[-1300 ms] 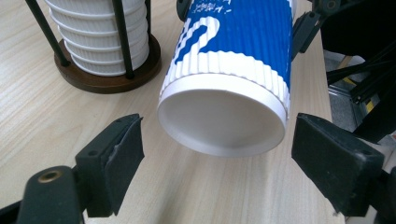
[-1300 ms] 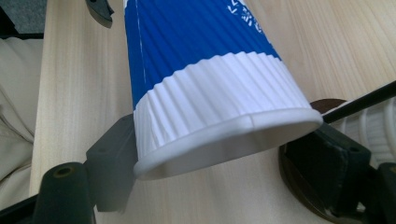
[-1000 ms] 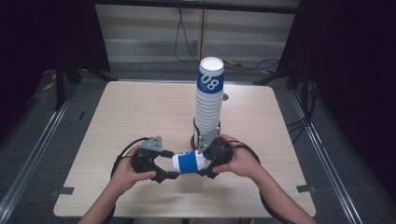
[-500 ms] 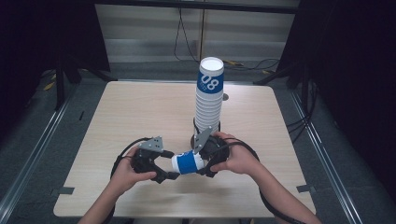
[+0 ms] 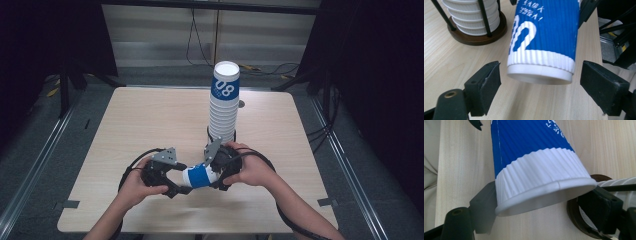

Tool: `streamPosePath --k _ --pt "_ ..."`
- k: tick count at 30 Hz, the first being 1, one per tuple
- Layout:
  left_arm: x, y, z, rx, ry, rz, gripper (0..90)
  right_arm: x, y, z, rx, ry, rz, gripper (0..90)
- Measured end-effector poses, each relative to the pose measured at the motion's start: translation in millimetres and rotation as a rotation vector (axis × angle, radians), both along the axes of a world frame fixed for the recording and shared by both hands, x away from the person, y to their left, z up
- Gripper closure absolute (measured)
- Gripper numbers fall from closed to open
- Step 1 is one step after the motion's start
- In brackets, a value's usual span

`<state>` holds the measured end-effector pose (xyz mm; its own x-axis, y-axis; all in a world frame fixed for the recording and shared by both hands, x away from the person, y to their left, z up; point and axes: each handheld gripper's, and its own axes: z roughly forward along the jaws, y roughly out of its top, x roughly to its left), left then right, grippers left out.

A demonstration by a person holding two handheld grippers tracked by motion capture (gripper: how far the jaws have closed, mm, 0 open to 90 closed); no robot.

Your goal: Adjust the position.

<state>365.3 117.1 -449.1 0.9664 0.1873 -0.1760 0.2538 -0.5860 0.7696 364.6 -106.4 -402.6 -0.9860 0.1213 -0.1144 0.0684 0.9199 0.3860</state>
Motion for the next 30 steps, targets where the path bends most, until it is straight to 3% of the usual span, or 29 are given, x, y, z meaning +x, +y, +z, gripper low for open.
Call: streamPosePath --k 8,9,10,12,15,17,20,22,30 --pt "-1.6 -2.9 -0.2 0.069 -0.021 -0.014 16.5 -0.2 4.3 -0.2 -0.031 -0.004 0.023 19.9" --pt "-2.4 -4.0 -0.7 0.059 -0.017 -0.008 16.6 -0.7 4.7 -0.4 -0.034 -0.004 0.020 19.9" --pt "-1.9 -3.7 0.3 0.085 -0.024 -0.018 16.6 -0.8 4.9 -0.7 -0.033 -0.002 0.022 19.9" --pt "-2.9 -5.5 -1.2 0.067 -0.022 -0.012 16.5 -0.7 5.4 -1.1 -0.033 -0.002 0.024 19.8" --pt "-2.0 -5.4 -0.4 0.097 -0.029 -0.029 16.5 -0.5 5.7 -0.8 -0.038 -0.003 0.023 19.7" --pt "-3.1 -6.2 -1.1 0.082 -0.015 -0.014 16.6 -0.6 5.9 -0.5 -0.041 -0.003 0.022 19.7" --pt "-1.2 -4.6 -0.1 0.103 -0.016 -0.022 16.6 -1.2 7.2 -0.9 -0.051 -0.001 0.032 19.7" --pt "-1.9 -4.8 -0.3 0.090 -0.003 -0.006 16.6 -1.9 8.6 -1.5 -0.066 -0.004 0.038 19.7" --pt "-1.9 -5.7 -0.6 0.114 -0.004 -0.018 16.6 -2.4 14.3 -0.4 -0.087 -0.011 0.061 19.6"
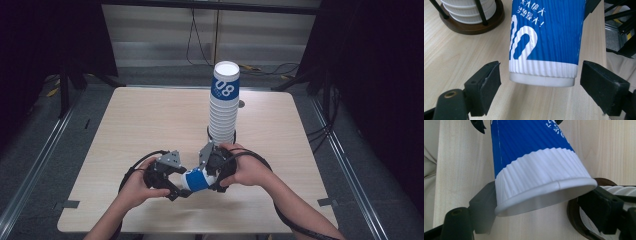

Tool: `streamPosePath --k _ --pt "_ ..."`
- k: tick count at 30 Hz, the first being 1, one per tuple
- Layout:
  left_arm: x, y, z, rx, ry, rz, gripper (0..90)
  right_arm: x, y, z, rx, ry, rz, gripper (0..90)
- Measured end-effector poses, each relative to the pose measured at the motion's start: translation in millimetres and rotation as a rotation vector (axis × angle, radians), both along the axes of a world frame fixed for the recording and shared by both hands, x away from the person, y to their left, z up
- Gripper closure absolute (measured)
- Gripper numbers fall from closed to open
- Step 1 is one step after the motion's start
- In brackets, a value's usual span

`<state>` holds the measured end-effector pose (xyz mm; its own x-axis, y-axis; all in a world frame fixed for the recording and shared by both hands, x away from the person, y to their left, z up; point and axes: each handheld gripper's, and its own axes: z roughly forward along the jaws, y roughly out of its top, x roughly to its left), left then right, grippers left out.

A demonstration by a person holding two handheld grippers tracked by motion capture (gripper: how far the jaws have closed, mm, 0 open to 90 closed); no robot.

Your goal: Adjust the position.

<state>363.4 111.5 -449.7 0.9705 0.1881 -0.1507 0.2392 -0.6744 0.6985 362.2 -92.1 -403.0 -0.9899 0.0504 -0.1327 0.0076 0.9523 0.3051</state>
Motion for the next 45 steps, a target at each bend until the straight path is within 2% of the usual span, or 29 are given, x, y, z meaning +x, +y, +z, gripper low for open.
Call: streamPosePath --k 2,3,4,11,13,17,18,21,22,23,24,27,28,30,34,37,41,45 --pt "0.5 0.1 0.3 0.007 0.003 -0.002 16.6 -0.4 1.1 0.2 -0.013 -0.002 0.008 19.6" --pt "-0.5 -0.6 -0.2 -0.002 0.016 0.015 16.6 -0.4 1.1 0.2 -0.013 -0.002 0.008 19.6" --pt "0.6 -0.2 -0.6 0.003 0.015 0.003 16.6 -0.5 2.3 0.6 -0.021 -0.008 0.015 19.6" --pt "-0.8 -1.3 -0.3 0.003 0.023 0.014 16.6 -0.3 3.7 1.0 -0.029 0.000 0.016 19.4" --pt "-0.3 -1.7 -0.6 0.008 0.015 0.003 16.9 -0.1 4.1 0.9 -0.026 0.005 0.026 19.4" --pt "-1.8 -2.6 -0.4 0.009 0.007 0.012 18.6 -0.6 4.8 -0.2 -0.037 -0.002 0.027 19.3" --pt "-1.6 -2.4 0.7 0.025 0.006 0.007 18.6 -0.8 5.0 -0.4 -0.036 -0.002 0.026 19.3" --pt "-2.3 -3.9 -0.3 0.020 0.001 0.005 19.2 -0.3 6.0 0.3 -0.040 -0.005 0.038 19.3" --pt "-2.2 -3.8 0.6 0.036 0.001 0.000 19.2 -0.4 6.6 0.2 -0.040 -0.003 0.039 19.3" --pt "-2.8 -4.5 0.1 0.033 -0.005 0.006 19.6 -1.2 7.1 0.2 -0.045 -0.002 0.032 19.3" --pt "-2.3 -4.6 1.0 0.050 -0.008 -0.006 20.3 -0.5 7.9 0.6 -0.047 -0.011 0.046 19.3" --pt "-4.0 -6.5 0.4 0.051 -0.012 -0.003 22.0 -1.1 10.1 1.1 -0.059 -0.013 0.056 19.3" --pt "-3.9 -6.6 1.1 0.062 -0.012 -0.010 22.6 -2.1 10.5 1.0 -0.059 -0.010 0.046 19.3" --pt "-4.4 -7.3 0.1 0.057 -0.017 -0.012 23.9 -1.1 11.6 1.2 -0.061 -0.015 0.063 19.3" --pt "-4.3 -7.8 -0.1 0.056 -0.016 -0.027 26.4 -1.9 12.2 2.4 -0.062 -0.011 0.053 19.3" --pt "-5.3 -8.6 -0.2 0.048 -0.017 -0.031 29.3 -1.5 13.2 3.5 -0.064 -0.015 0.067 19.3" --pt "-5.2 -8.3 -0.6 0.049 -0.009 -0.029 29.5 -2.4 14.1 4.1 -0.063 -0.012 0.062 19.3" --pt "-5.6 -8.4 -0.8 0.058 -0.028 -0.037 30.0 -2.9 14.5 4.4 -0.062 -0.010 0.063 19.3"
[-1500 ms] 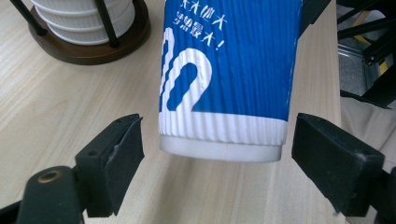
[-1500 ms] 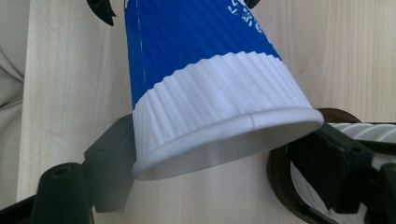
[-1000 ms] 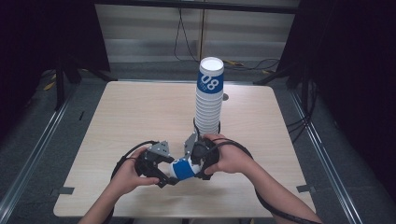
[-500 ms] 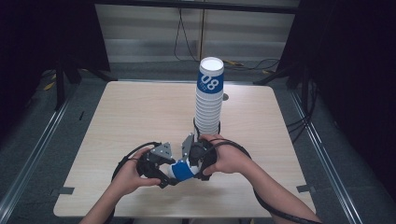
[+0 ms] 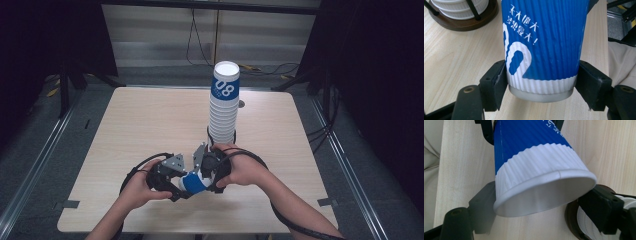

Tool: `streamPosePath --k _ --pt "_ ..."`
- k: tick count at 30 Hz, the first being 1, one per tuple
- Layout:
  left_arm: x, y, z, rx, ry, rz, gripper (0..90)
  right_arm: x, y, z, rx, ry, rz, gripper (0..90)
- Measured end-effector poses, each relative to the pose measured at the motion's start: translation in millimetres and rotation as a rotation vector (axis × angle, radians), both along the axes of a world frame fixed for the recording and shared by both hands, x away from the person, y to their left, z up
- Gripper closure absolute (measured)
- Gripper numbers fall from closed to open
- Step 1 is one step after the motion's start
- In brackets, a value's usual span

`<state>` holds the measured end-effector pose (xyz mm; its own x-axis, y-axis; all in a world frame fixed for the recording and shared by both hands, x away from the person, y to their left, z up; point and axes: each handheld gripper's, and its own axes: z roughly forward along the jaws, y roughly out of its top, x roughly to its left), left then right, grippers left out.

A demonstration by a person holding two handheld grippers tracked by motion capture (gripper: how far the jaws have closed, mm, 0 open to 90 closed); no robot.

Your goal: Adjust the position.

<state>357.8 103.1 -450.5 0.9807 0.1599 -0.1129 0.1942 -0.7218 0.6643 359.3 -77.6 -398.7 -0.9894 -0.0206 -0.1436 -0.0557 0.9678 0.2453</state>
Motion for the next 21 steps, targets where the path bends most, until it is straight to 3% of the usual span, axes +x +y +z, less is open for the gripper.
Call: streamPosePath --k 18,21 --pt "-1.7 3.4 3.6 0.005 -0.022 0.004 30.8 0.6 2.3 1.8 0.003 -0.003 0.004 18.4" --pt "-2.1 4.2 4.7 -0.011 -0.017 0.010 30.9 1.3 1.6 2.7 0.009 -0.001 0.005 17.9"
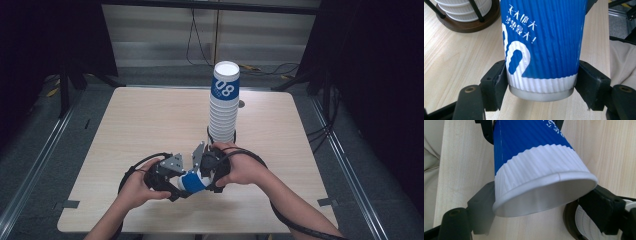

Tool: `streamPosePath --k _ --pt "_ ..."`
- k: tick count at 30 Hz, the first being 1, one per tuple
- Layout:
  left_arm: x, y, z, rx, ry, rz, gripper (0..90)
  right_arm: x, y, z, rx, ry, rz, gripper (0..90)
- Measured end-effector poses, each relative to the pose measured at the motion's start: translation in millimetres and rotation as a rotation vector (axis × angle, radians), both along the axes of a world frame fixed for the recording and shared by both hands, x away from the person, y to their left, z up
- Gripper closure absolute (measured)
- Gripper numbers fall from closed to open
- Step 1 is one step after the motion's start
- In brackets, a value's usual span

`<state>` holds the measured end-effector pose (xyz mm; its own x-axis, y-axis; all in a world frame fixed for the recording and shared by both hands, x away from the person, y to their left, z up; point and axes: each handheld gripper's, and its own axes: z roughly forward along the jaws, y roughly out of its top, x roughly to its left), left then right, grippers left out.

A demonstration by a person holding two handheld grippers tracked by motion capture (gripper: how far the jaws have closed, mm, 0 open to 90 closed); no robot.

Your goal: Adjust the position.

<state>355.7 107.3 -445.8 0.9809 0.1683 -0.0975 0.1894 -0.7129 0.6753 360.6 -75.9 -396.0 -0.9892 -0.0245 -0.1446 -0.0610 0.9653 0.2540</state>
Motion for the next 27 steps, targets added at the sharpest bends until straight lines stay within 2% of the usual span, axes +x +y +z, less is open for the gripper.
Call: streamPosePath --k 9,20,27 --pt "0.4 1.0 0.9 0.009 -0.002 -0.009 31.2 0.0 -2.2 -2.1 0.033 0.001 0.001 16.6" --pt "2.7 6.8 1.2 -0.039 0.012 -0.010 31.4 1.9 -8.5 -2.3 0.062 0.021 -0.039 14.4" --pt "4.1 8.3 1.1 -0.042 0.010 -0.019 31.3 2.4 -14.6 -4.5 0.099 0.035 -0.061 13.9"
